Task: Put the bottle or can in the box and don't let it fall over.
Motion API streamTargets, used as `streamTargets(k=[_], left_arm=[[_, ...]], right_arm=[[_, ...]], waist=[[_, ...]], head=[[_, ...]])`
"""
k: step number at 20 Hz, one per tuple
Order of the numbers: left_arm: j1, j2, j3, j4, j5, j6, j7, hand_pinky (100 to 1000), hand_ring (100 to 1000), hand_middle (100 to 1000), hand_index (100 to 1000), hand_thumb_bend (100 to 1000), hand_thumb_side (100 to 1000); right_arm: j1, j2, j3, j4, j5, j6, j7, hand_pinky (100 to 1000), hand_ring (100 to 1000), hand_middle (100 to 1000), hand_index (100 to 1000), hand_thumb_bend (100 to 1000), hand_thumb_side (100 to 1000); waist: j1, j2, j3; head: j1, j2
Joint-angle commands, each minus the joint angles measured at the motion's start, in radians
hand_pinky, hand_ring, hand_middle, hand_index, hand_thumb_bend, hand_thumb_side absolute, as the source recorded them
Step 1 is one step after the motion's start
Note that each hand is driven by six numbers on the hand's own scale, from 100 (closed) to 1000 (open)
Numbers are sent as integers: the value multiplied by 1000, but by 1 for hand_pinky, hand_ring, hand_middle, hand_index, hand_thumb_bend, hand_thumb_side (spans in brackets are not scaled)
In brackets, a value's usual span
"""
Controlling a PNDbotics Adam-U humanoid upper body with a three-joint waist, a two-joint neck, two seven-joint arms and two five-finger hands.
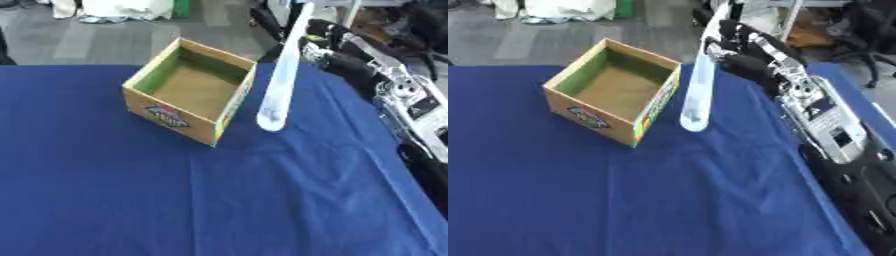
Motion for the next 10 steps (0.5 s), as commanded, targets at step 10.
streamTargets(k=[10], left_arm=[[-11, 29, 3, -10, 0, -3, -1, 915, 1000, 1000, 781, 434, 622]], right_arm=[[6, -15, -22, -9, 15, 7, -13, 1000, 1000, 1000, 1000, 100, 440]], waist=[[3, -18, -1]], head=[[-2, -9]])
